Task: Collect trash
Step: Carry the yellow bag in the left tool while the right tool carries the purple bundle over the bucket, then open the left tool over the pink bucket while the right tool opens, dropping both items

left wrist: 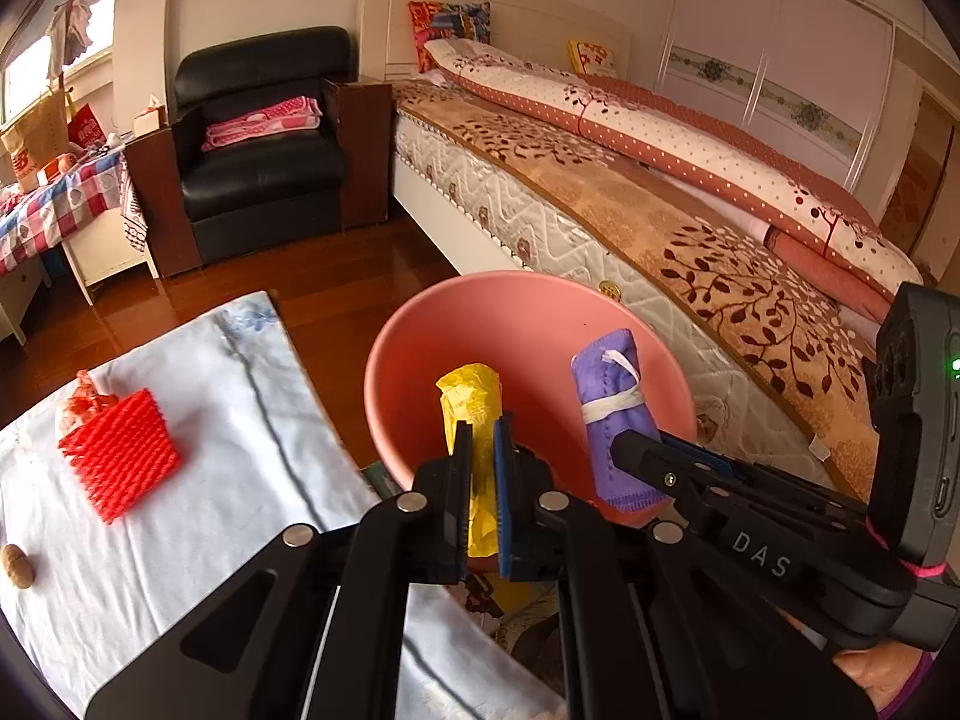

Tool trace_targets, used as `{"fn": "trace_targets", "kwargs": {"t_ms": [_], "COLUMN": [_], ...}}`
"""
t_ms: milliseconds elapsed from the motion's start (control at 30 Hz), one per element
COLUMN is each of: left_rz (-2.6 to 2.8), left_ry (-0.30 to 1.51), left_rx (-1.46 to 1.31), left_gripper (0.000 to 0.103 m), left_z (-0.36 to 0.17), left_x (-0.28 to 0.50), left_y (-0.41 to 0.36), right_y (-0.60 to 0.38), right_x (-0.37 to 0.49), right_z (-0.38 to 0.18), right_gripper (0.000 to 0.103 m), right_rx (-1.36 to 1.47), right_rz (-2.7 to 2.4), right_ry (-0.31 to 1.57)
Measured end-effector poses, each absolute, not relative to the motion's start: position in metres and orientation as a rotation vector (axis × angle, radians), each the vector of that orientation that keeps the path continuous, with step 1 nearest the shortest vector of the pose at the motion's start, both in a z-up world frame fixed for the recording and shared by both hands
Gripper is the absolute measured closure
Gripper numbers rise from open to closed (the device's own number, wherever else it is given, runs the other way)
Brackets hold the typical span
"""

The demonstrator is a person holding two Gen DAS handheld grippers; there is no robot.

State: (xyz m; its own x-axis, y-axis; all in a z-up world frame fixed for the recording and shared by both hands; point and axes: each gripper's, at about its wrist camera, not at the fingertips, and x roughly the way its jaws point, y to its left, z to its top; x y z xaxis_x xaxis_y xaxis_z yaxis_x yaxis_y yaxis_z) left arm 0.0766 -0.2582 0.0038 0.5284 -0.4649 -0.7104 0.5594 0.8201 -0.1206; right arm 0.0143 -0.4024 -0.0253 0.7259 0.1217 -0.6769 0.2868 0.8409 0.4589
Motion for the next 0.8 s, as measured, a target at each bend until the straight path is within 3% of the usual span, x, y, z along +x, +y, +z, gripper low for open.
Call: {"fn": "trace_targets", "kwargs": {"t_ms": [567,600,667,800], "left_rz": [-0.609,-0.608,-0.605,-0.609], "left_ry": [0.85,0.853,0.855,0.847], "left_rx": [0.175,0.178,0.178,0.171], "left_gripper": [0.095,0.093,0.072,0.065], "left_z": [-0.015,-0.016,-0.016,-0.015], "left_x": [0.083,0.083,0.084,0.082], "left_y": [-0.279,-0.28,-0.282,-0.282], "right_y": [-0.412,-0.412,-0.412,-0.412], "right_x": [0.018,0.018,0.019,0.018], "right_z": [-0.038,-0.038,-0.038,-0.038], "right_gripper": [0.085,0.085,0.085,0.084], "right_rx": [0.596,0.595,0.595,0.596], "right_rz": [-0.115,-0.116,-0.116,-0.117], "right_ry": [0.784,0.785,0.787,0.786]}}
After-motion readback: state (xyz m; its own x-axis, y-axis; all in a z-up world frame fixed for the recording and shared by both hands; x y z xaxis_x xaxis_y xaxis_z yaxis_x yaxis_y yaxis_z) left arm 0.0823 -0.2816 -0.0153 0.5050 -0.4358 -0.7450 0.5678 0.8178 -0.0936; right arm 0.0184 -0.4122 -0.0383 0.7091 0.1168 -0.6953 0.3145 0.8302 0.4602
